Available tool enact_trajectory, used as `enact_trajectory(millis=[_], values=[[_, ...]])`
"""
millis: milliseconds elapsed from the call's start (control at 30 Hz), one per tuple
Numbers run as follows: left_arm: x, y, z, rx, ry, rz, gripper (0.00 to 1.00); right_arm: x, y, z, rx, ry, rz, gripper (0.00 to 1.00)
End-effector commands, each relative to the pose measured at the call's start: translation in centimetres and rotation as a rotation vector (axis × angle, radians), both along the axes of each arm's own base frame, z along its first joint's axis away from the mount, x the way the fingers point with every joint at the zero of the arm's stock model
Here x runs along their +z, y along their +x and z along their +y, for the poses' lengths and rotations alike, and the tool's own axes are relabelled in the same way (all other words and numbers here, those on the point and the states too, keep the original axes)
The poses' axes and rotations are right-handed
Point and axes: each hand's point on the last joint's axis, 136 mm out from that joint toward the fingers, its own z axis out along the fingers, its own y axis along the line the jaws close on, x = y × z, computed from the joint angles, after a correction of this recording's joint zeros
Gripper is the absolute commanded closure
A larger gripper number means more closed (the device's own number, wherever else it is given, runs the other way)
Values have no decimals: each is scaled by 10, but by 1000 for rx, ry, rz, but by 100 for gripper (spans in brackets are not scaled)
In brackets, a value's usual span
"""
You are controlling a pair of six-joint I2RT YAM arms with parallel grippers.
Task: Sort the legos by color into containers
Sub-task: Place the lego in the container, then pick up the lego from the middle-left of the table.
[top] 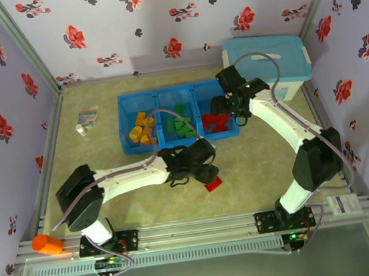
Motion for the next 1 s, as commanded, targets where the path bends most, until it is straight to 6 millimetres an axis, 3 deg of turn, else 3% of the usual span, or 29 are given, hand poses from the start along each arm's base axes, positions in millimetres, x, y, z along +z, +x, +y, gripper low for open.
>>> enact_trajectory(millis=[0, 267, 633, 967], values=[[-15, -21, -13, -123, 73, 32, 29, -5, -10, -8, -26, -11, -14, 12], [-51, -32, -18, -184, 210, 64, 29, -15, -37, -24, -55, -8, -12, 10], [-78, -32, -19, -207, 262, 80, 34, -30, -58, -37, -86, -2, 10, 10], [-83, -31, -15, -203, 273, 96, 64, -32, -66, -51, -127, 0, -4, 9]])
